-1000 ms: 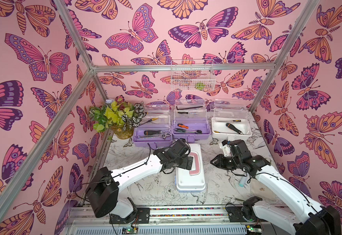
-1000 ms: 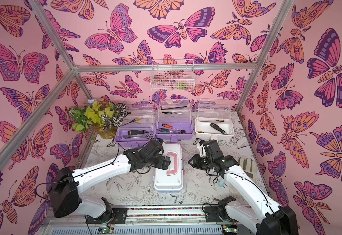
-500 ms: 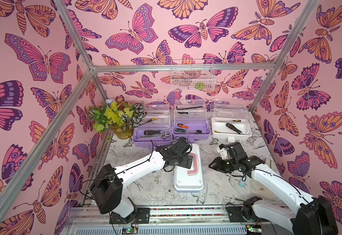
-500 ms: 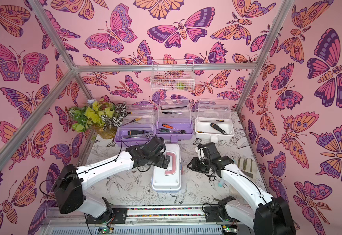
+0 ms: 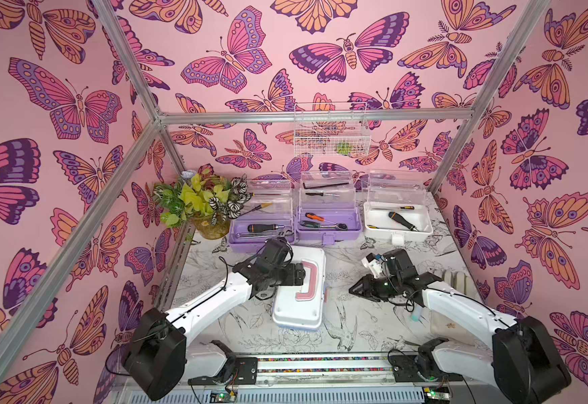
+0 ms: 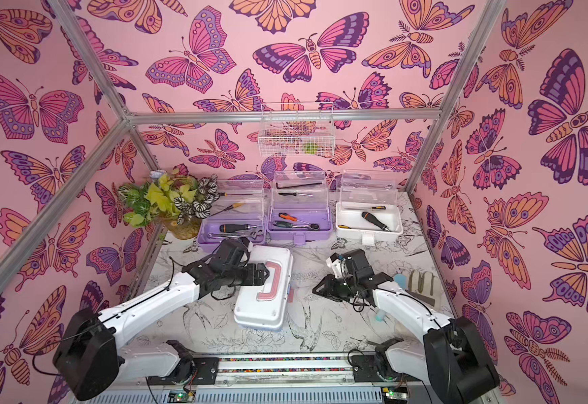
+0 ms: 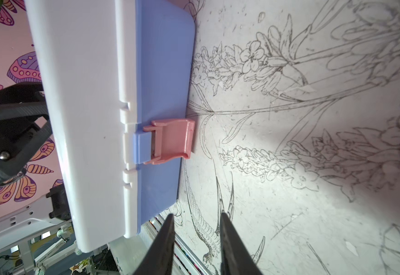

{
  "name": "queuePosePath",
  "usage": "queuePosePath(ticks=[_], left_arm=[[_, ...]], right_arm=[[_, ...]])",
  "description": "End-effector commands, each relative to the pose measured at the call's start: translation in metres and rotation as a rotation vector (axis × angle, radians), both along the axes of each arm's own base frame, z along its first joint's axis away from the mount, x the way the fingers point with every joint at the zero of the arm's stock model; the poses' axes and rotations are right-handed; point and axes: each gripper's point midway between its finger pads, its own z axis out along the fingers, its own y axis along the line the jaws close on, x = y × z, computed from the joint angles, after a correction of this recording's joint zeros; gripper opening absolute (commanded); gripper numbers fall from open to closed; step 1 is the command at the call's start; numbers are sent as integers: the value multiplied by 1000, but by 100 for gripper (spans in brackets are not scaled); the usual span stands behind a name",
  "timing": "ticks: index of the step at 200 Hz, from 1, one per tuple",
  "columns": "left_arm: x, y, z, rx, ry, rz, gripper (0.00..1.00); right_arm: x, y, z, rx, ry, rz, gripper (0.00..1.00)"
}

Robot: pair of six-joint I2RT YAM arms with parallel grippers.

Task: Close toolboxes
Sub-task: Fasten the toolbox latch on the toolbox.

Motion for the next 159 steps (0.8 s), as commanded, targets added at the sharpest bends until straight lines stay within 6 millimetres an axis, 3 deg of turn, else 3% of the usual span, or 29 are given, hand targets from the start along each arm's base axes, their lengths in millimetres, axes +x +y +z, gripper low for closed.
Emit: queuePosePath(ticks=[1,52,101,157,159], left_arm=[[-22,25,-31,14,116,43,88],[-20,39,-34,-61,120,99,85],[-19,40,-32,-77,117,103,84],[-19,39,-33,-79,117,101,85],[-18,39,-32,-80,116,100,85]], right_arm=[[4,13,6,71,-40,33,33],[4,38,6,166,-31,79,32],[12,55,1,219,-49,97,31],[15,77,-17,230,-9,124,30],[14,77,-23,222,10,125,30]])
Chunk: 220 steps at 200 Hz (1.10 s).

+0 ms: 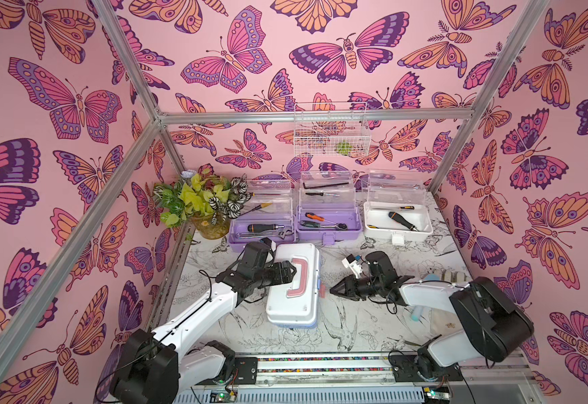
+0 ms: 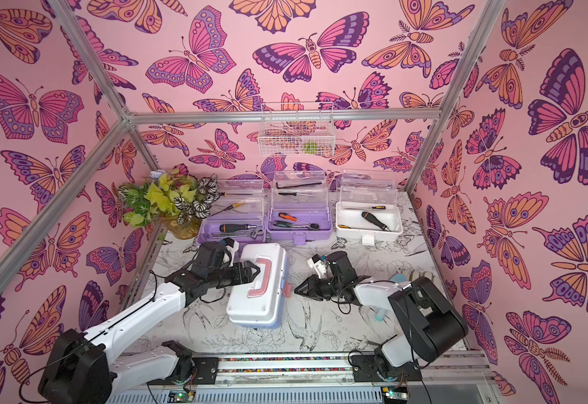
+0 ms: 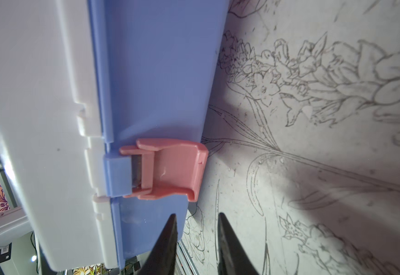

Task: Close toolboxes
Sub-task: Fasten the toolbox latch on the toolbox.

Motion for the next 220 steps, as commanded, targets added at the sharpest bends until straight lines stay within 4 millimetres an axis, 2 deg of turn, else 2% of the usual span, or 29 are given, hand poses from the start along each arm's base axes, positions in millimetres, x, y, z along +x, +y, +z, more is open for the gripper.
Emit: queuePosePath(ticks=[1,50,105,141,194,198,220], left_arm=[[-22,16,-37,64,140,26,85],[-21,17,-38,72,136,27,85],[-20,16,-37,73,133,24,84],[-18,18,-37,87,124,25,84],[-16,23,-39,139,123,27,83],[-16,23,-39,140,124,26,83],[-16,22,-41,146,128,21,83]], right_arm=[[7,14,2,45,-6,13,29],[9,32,-2,40,-6,32,29],[13,42,-3,48,-3,34,24],[14,38,-2,18,-16,20,15],[3,27,4,-33,-21,36,13],[4,28,14,-13,-42,38,13],[0,30,27,20,-40,52,17]])
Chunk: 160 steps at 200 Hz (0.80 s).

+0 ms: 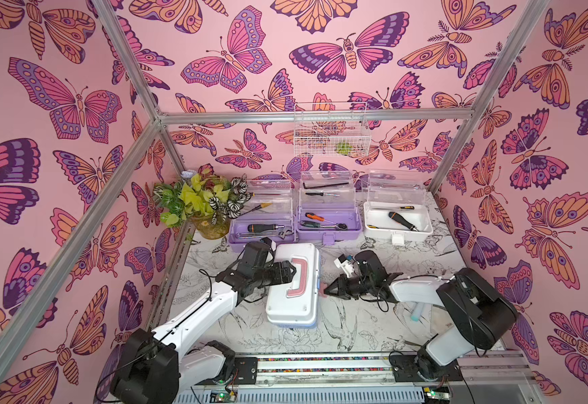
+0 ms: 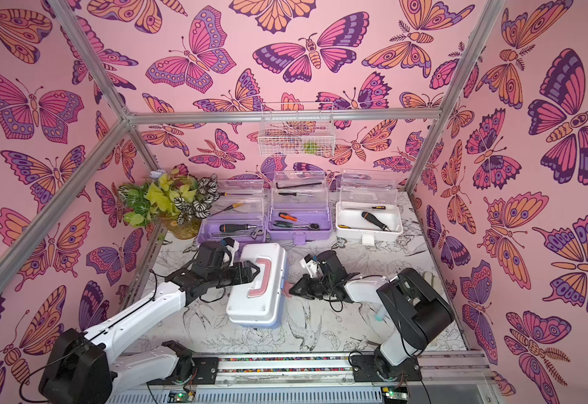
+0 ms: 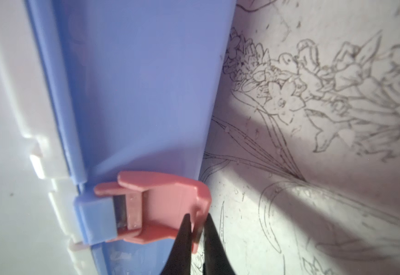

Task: Close toolboxes
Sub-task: Fasten the toolbox latch on the toolbox.

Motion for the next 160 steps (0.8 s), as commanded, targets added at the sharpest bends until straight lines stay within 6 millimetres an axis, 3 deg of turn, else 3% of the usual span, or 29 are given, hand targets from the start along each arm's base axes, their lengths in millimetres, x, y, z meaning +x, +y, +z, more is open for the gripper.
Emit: queuePosePath(ticks=[1,59,141,160], left_arm=[[-17,22,-41,132,129,27,83],[-18,21,-42,133,133,20,83],[-19,15,-37,126,121,6,83],[-20,12,-34,124,112,-2,83]], right_arm=[[-2,8,28,59,-48,47,18],[-6,5,51,67,-87,53,28],[-7,12,78,39,-148,87,31],[-8,11,78,18,-149,92,41]])
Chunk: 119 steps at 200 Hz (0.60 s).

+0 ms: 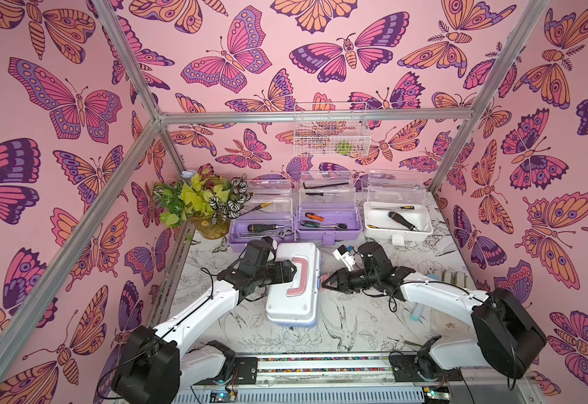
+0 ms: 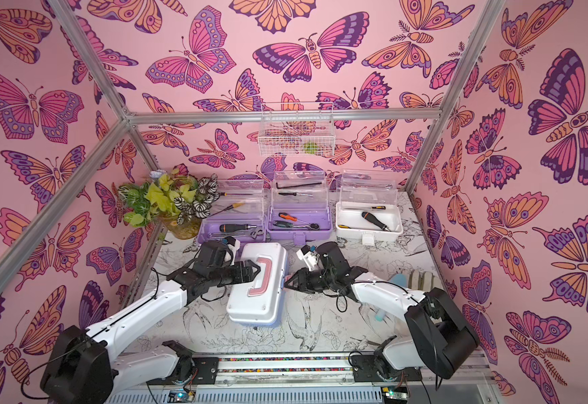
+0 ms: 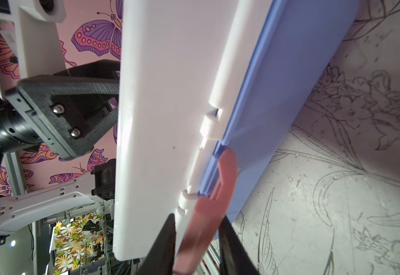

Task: Close toolboxes
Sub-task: Fasten the toolbox latch on the toolbox.

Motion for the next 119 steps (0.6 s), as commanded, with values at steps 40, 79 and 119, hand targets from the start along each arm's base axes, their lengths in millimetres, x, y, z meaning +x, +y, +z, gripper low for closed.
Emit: queuePosePath(ticks=[40,79,119], left_arm=[[-24,11,-27,108,116,-8,84],[-24,6,-24,109,111,-21,85],[-25,5,-20,125,104,-27,87]], right_arm=[[-3,-3,17,-32,-60,19,43],[-3,1,17,-27,-56,23,27],[-4,4,19,-21,-60,28,24]])
